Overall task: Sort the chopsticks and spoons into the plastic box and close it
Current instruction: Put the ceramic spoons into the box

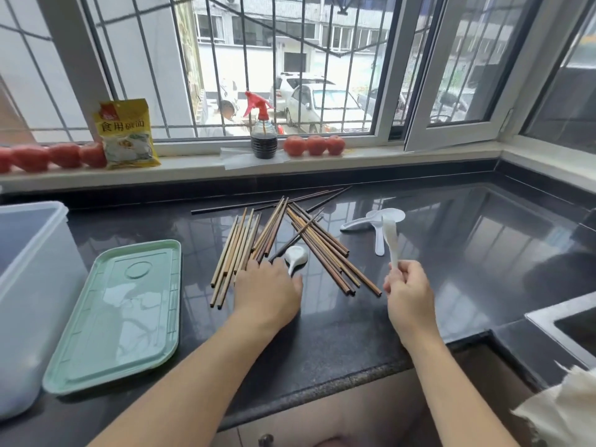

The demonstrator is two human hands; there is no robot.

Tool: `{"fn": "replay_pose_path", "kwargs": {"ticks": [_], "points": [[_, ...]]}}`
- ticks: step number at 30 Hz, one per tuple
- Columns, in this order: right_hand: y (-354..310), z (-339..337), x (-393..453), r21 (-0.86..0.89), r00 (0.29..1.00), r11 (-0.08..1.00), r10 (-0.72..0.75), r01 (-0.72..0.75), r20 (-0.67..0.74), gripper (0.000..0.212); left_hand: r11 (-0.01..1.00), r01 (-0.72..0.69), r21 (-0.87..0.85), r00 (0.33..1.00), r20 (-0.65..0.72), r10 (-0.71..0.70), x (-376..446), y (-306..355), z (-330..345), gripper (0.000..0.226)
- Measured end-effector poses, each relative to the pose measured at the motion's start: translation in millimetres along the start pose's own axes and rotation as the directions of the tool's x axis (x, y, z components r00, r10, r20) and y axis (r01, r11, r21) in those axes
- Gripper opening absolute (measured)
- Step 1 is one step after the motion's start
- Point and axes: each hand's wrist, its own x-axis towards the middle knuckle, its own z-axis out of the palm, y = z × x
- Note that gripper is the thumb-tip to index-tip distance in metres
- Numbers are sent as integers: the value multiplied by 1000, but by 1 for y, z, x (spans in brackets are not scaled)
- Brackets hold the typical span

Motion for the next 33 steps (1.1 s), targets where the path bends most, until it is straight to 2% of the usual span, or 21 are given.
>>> {"fn": "replay_pose_path", "kwargs": {"ticks": [1, 3, 5, 6, 8, 10, 12, 15, 17, 19, 20, 22, 24, 26, 29, 31, 33], "points": [[2, 0, 4, 51, 999, 998, 31, -32, 10, 18, 998, 33, 62, 997, 73, -37, 7, 8, 1, 43], [2, 1, 12, 132, 995, 986, 102, -100, -6, 17, 987, 23, 156, 992, 118, -42, 17, 17, 6, 38], [0, 3, 13, 96, 994, 990, 102, -99, -28, 18, 973, -29, 227, 988, 155, -7, 18, 21, 6, 31], [0, 3, 12, 35, 997, 997, 69, -68, -26, 18, 977, -44, 211, 985, 172, 8, 17, 21, 3, 31], [-5, 5, 8, -102, 1000, 995, 7, -7, 2, 19, 1000, 4, 29, 984, 176, -9, 10, 22, -16, 26], [-9, 6, 6, -203, 1000, 979, -20, 24, 23, 21, 976, 57, -208, 992, 123, -32, 0, 13, -49, 21], [-13, 7, -1, -278, 997, 958, -66, 73, 33, 23, 908, 91, -409, 996, 41, -81, -15, -10, -90, 30], [-38, 23, -28, -303, 973, 927, -232, 223, 4, 27, 752, 67, -656, 977, -110, -182, -49, -73, -150, 33], [-83, 58, -59, -222, 932, 906, -358, 360, 49, 22, 666, 26, -745, 939, -211, -273, -74, -123, -185, 29], [-140, 104, -94, -56, 852, 858, -495, 510, 170, 19, 665, 34, -746, 875, -300, -381, -98, -173, -212, 26], [-171, 131, -114, 46, 818, 844, -530, 534, 221, 18, 681, 55, -730, 838, -337, -429, -111, -202, -226, 26], [-221, 163, -142, 181, 800, 858, -514, 481, 310, 16, 681, 101, -726, 778, -369, -509, -132, -247, -239, 29], [-269, 198, -172, 271, 776, 896, -442, 353, 449, 15, 665, 145, -733, 703, -397, -591, -158, -300, -250, 31], [-302, 231, -194, 220, 709, 907, -419, 359, 567, 21, 641, 187, -744, 660, -388, -643, -178, -340, -252, 29], [-328, 275, -218, 21, 589, 847, -387, 531, 709, 32, 584, 240, -775, 645, -323, -693, -191, -376, -241, 28], [-327, 300, -226, -135, 519, 741, -317, 658, 794, 37, 564, 269, -780, 663, -276, -696, -191, -387, -231, 28], [-324, 321, -229, -267, 466, 572, -232, 775, 854, 32, 556, 296, -776, 695, -224, -683, -187, -392, -220, 29]]}}
